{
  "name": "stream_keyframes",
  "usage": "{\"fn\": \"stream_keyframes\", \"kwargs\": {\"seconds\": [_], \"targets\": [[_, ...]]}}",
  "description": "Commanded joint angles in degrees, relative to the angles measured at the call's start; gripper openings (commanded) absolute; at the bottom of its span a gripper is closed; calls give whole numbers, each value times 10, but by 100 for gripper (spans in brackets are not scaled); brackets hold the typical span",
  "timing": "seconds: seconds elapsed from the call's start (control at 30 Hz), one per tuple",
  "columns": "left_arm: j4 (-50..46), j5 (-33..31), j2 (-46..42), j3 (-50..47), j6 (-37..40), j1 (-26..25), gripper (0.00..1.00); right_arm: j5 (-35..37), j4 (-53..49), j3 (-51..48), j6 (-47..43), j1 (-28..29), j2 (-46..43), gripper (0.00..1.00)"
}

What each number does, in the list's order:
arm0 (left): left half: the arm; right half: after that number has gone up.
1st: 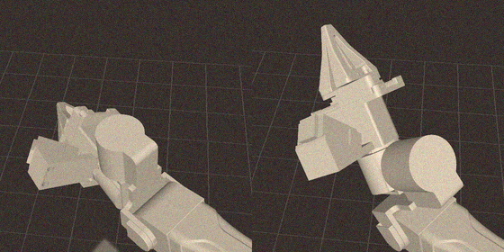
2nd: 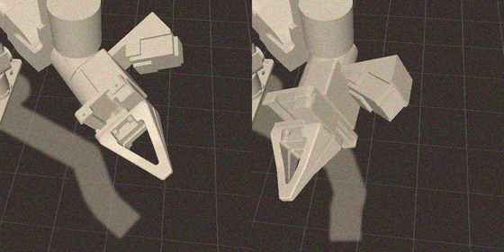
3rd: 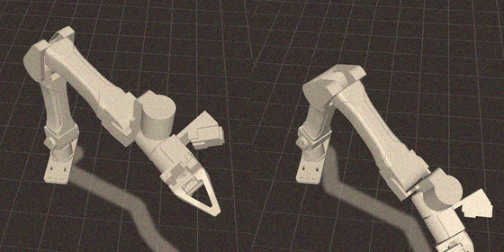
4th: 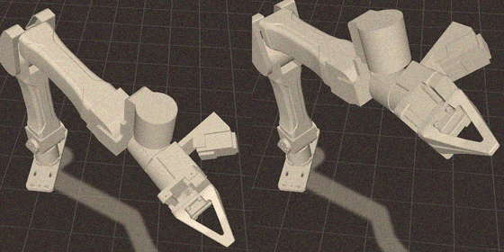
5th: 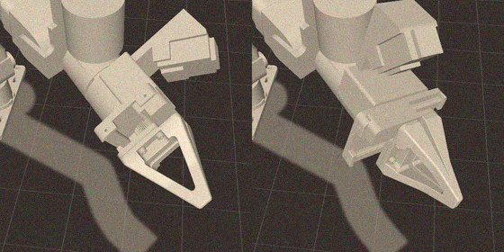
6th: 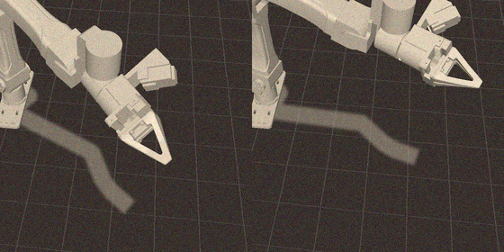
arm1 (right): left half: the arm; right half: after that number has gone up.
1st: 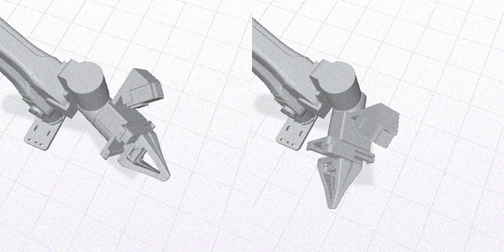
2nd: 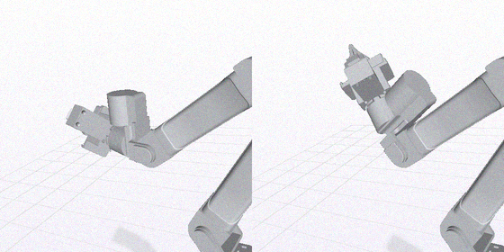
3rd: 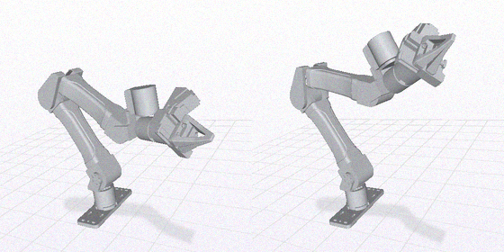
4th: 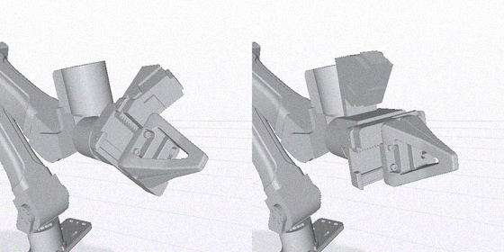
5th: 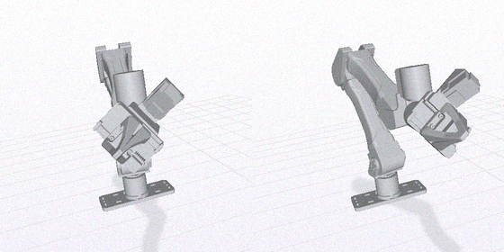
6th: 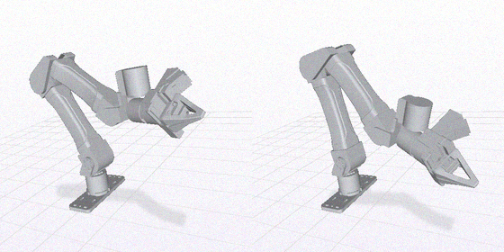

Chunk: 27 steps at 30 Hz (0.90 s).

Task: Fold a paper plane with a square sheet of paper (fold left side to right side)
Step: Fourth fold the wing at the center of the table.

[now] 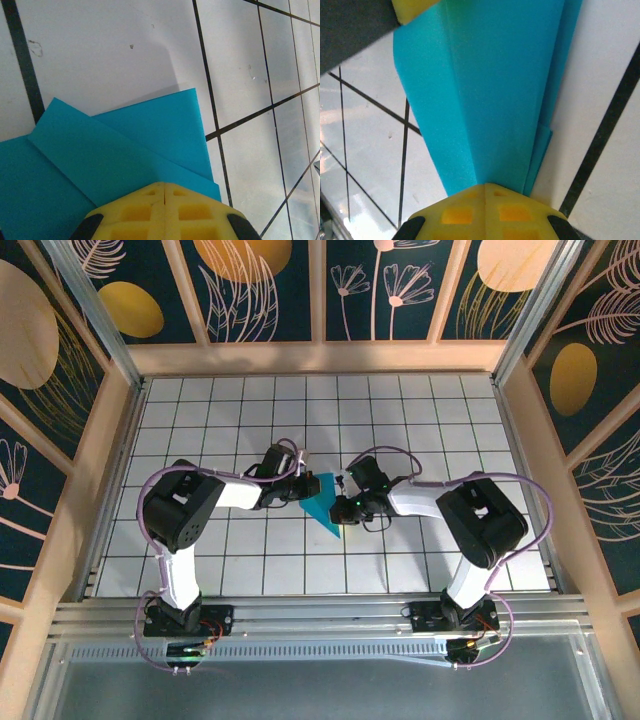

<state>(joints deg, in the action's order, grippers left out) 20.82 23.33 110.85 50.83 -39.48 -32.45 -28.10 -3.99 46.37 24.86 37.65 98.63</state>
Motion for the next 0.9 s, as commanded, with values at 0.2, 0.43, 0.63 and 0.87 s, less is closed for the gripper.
{"fn": "stream_keyframes", "kwargs": {"seconds": [0.2, 0.43, 0.63, 0.87], "targets": [[-26, -46, 21, -27, 12, 2, 0, -80, 44, 5, 71, -22, -63, 0], [-28, -46, 16, -28, 15, 1, 0, -53, 76, 32, 82, -16, 1, 0], [-30, -48, 16, -27, 16, 1, 0, -41, 98, 53, 90, -16, 41, 0], [-35, -52, 18, -24, 17, 1, 0, -28, 92, 82, 84, -13, 80, 0]]}}
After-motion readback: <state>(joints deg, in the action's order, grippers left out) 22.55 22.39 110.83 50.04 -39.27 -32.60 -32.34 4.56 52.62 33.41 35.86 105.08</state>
